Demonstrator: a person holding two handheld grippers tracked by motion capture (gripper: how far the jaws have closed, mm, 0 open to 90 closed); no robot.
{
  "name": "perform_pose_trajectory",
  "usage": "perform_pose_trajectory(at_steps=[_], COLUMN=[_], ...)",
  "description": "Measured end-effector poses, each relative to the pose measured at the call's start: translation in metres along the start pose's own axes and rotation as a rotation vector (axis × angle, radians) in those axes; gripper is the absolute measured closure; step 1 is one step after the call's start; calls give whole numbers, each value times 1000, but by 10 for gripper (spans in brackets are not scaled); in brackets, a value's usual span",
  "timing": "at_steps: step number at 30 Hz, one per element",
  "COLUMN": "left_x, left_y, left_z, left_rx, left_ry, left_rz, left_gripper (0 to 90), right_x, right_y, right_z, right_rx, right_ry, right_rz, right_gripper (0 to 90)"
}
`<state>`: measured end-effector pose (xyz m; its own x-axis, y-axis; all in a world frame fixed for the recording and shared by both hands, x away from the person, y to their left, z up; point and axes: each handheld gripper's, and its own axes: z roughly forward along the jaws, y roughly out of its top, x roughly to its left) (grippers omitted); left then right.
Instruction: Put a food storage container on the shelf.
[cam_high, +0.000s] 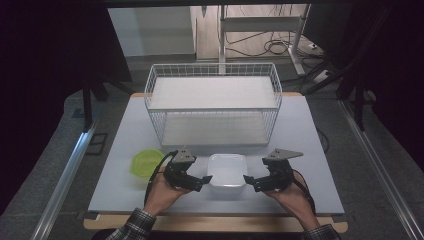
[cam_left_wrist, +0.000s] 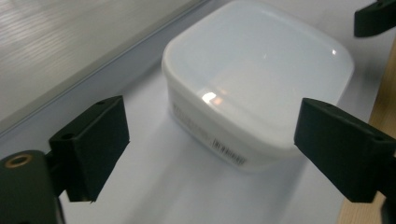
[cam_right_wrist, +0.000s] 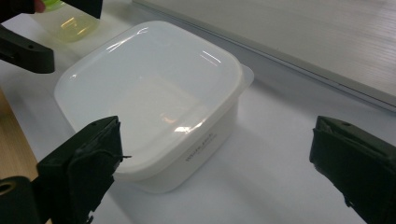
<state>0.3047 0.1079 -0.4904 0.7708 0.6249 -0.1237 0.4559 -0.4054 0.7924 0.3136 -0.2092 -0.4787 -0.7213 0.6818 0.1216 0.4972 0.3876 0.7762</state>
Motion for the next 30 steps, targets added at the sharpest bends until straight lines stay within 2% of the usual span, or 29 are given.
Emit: perform_pose_trajectory(at_steps=[3,10,14,15,16,18,22,26,30], left_x=[1,3,6,7,7,6,2,3,4], left_y=[6,10,7,6,6,4,3,2,2], left_z=[5,22,27,27,27,28,26,25,25], left_rx=[-5,27,31,33,33,35,40,47,51], left_ry=[-15,-34,-88,-117,-117,-145,-135,-146,-150], left_rz=[-5,-17,-60,-71,-71,-93,-99,-130,-137], left_gripper=[138,139,139,158,163,163,174,194,189], right_x=[4,3,2,1,1,1,2,1,-1], right_y=[10,19,16,15,15,15,14,12,12], right_z=[3,19,26,27,27,27,25,23,23], right_rx=[20,55,89,95,95,99,103,106,108], right_ry=[3,32,54,77,77,107,105,113,124], right_rz=[-3,4,22,48,48,69,79,110,128], right_gripper=[109,186,225,254,254,275,312,344,351])
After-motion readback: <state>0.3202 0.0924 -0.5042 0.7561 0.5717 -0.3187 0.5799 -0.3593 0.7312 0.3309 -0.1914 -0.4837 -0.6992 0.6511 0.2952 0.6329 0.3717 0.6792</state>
